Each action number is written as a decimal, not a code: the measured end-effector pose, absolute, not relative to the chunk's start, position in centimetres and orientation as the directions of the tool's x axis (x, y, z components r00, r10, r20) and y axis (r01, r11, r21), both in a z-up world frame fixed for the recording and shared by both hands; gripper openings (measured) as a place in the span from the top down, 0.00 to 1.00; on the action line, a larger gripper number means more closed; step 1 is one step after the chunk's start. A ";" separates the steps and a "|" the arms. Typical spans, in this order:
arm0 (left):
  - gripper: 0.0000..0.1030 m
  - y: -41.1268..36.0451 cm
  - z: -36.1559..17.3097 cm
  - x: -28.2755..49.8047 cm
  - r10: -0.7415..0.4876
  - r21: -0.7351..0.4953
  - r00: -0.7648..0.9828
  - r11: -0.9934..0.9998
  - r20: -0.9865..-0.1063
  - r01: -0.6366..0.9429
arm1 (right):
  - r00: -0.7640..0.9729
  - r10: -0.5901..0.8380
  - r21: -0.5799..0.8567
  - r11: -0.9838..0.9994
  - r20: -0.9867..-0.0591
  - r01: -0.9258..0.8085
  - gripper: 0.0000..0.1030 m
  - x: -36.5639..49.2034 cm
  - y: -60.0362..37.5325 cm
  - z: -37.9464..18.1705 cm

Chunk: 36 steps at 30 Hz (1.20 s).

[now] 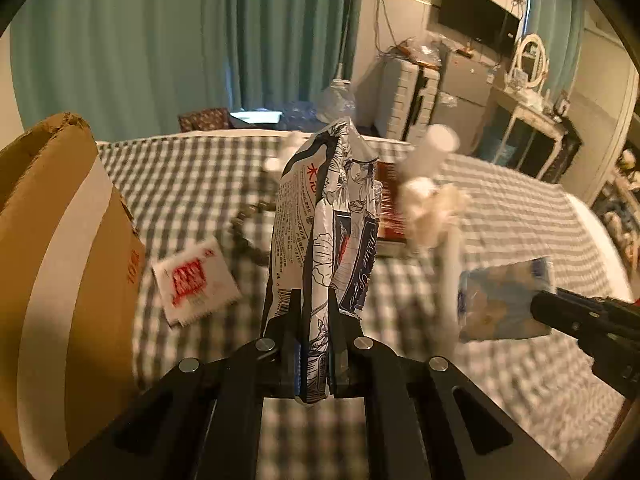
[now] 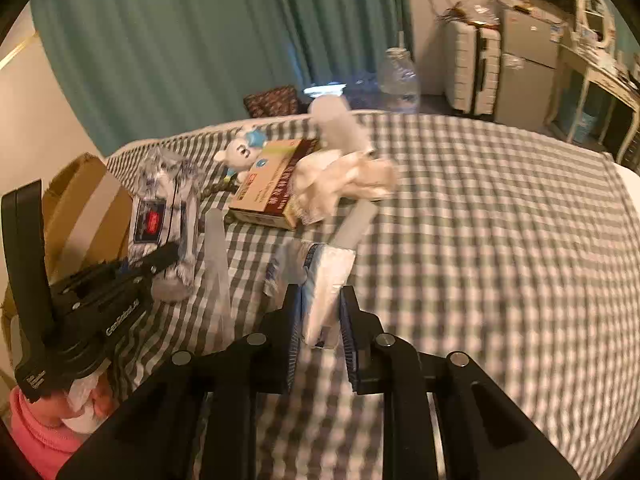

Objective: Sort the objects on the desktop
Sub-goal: 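Grasp the patterned snack bag with the left gripper while the right grasps the tissue pack, then carry the snack bag and tissue pack into the cardboard box and release both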

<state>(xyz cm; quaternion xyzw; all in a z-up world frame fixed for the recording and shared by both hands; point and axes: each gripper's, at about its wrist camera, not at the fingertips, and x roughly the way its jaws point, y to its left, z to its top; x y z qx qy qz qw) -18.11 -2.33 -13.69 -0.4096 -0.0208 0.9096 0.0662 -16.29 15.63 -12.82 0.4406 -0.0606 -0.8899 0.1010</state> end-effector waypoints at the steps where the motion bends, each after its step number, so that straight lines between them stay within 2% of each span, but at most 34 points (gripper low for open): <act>1: 0.92 -1.9 -13.0 -17.4 0.151 -0.101 -0.659 -0.988 -0.737 -0.113 | -0.595 -0.230 0.198 -0.973 -0.770 0.120 0.83 -16.0 16.0 -12.4; 7: 0.92 -0.6 -10.8 -12.2 0.234 -0.206 -0.611 -0.972 -0.756 -0.117 | -0.625 -0.201 0.162 -0.980 -0.754 0.119 0.83 -12.6 16.1 -9.0; 11: 0.92 0.0 -8.9 -8.8 0.219 -0.181 -0.609 -0.976 -0.762 -0.124 | -0.657 -0.230 0.192 -0.973 -0.718 0.130 0.83 -10.0 17.0 -6.8; 18: 0.92 0.1 -3.7 -5.4 0.221 -0.186 -0.654 -0.975 -0.723 -0.123 | -0.703 -0.271 0.234 -0.960 -0.658 0.152 0.83 -7.0 17.6 -2.3; 27: 0.92 -2.8 2.4 -4.8 0.198 -0.185 -0.718 -0.978 -0.667 -0.097 | -0.740 -0.298 0.213 -0.954 -0.603 0.210 0.83 -5.8 15.0 1.8; 30: 0.92 -5.8 3.8 -4.3 0.211 -0.246 -0.733 -0.967 -0.647 -0.062 | -0.741 -0.322 0.204 -0.947 -0.589 0.249 0.83 -6.0 12.3 2.9; 32: 0.92 -8.4 4.6 -4.2 0.190 -0.258 -0.743 -0.966 -0.641 -0.024 | -0.736 -0.344 0.201 -0.939 -0.583 0.279 0.83 -6.2 10.3 3.7; 36: 0.92 -12.7 5.6 -4.1 0.072 -0.175 -0.769 -0.983 -0.635 0.053 | -0.708 -0.415 0.190 -0.906 -0.572 0.378 0.83 -7.5 4.6 4.6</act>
